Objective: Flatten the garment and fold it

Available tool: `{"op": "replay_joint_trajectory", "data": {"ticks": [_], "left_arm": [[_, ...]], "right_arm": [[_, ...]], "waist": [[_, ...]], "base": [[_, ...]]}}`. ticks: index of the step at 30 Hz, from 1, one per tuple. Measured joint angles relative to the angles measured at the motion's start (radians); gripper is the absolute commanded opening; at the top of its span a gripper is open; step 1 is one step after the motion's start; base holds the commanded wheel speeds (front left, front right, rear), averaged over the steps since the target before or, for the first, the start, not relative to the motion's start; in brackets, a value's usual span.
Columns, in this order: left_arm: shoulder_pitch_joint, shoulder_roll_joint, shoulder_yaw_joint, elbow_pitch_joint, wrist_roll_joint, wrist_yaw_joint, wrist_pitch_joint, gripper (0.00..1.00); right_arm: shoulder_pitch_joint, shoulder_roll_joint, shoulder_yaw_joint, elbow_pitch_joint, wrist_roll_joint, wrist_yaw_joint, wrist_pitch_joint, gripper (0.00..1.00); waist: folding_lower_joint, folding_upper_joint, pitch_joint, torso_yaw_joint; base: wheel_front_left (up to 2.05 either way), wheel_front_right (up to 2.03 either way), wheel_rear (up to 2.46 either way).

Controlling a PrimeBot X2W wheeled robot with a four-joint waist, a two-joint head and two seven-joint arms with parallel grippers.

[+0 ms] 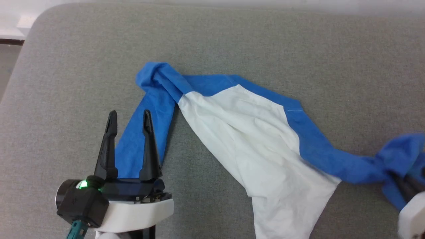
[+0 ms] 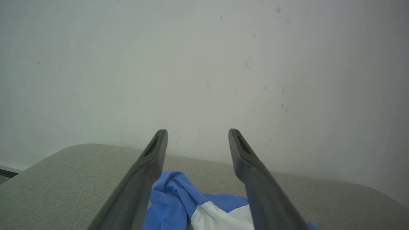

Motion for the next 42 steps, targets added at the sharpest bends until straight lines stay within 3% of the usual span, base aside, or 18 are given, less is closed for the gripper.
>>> {"op": "replay_joint_trajectory", "data": {"ticks": [4, 10, 16, 20, 21, 22, 23, 27, 31, 36, 42], "left_arm": [[0.006, -0.005, 0.001, 0.001, -0.002, -0.008, 0.000, 1.00], [0.000, -0.025, -0.026, 0.007, -0.003, -0.017, 0.000, 1.00], [-0.029, -0.038, -0.065, 0.016, -0.003, -0.016, 0.000, 1.00], [-0.040, -0.041, -0.082, 0.020, -0.003, -0.007, 0.000, 1.00], [-0.040, -0.041, -0.085, 0.022, -0.003, -0.006, 0.000, 1.00], [-0.040, -0.042, -0.088, 0.023, -0.003, -0.004, 0.000, 1.00], [-0.040, -0.042, -0.092, 0.023, -0.006, 0.001, 0.000, 1.00], [-0.042, -0.042, -0.102, 0.028, -0.010, 0.002, 0.000, 1.00], [-0.051, -0.043, -0.099, 0.038, -0.009, 0.002, 0.000, 1.00], [-0.051, -0.045, -0.082, 0.054, -0.009, 0.002, 0.000, 1.00], [-0.025, -0.041, -0.056, 0.058, -0.012, 0.000, 0.000, 1.00]], "right_arm": [[-0.097, -0.073, -0.067, -0.093, 0.043, 0.000, 0.035, 0.00], [-0.349, -0.322, -0.108, -0.102, 0.077, 0.000, 0.116, 0.00], [-0.526, -0.476, -0.064, 0.103, 0.086, 0.000, 0.224, 0.00], [-0.558, -0.551, -0.031, 0.243, 0.016, 0.000, 0.193, 0.00], [-0.564, -0.547, -0.027, 0.275, 0.016, 0.000, 0.184, 0.02], [-0.566, -0.533, -0.019, 0.302, 0.016, 0.000, 0.175, 0.25], [-0.568, -0.515, -0.011, 0.327, 0.016, 0.000, 0.163, 1.00], [-0.587, -0.451, 0.024, 0.394, 0.017, 0.000, 0.117, 1.00], [-0.633, -0.407, 0.052, 0.358, 0.057, 0.000, 0.092, 1.00], [-0.673, -0.339, 0.088, 0.180, 0.174, 0.000, 0.116, 1.00], [-0.635, -0.258, 0.241, -0.049, 0.277, 0.000, 0.201, 1.00]], "waist": [[-0.0001, 0.0000, -0.009, 0.007], [0.0001, 0.0000, 0.028, 0.023], [0.0002, 0.0000, 0.078, 0.061], [0.0002, 0.0000, 0.102, 0.095], [0.0002, 0.0000, 0.107, 0.103], [0.0002, 0.0000, 0.111, 0.110], [0.0003, 0.0000, 0.115, 0.115], [0.0003, 0.0000, 0.123, 0.120], [0.0002, 0.0000, 0.111, 0.110], [0.0000, 0.0000, 0.070, 0.093], [-0.0001, 0.0000, 0.012, 0.077]], "base": [[0.00, 0.00, 0.00], [0.00, 0.00, 0.00], [0.00, 0.00, 0.00], [0.00, 0.00, 0.00], [0.00, 0.00, 0.00], [0.00, 0.00, 0.00], [0.00, 0.00, 0.00], [0.00, 0.00, 0.00], [0.00, 0.00, 0.00], [0.00, 0.00, 0.00], [0.00, 0.00, 0.00]]}}
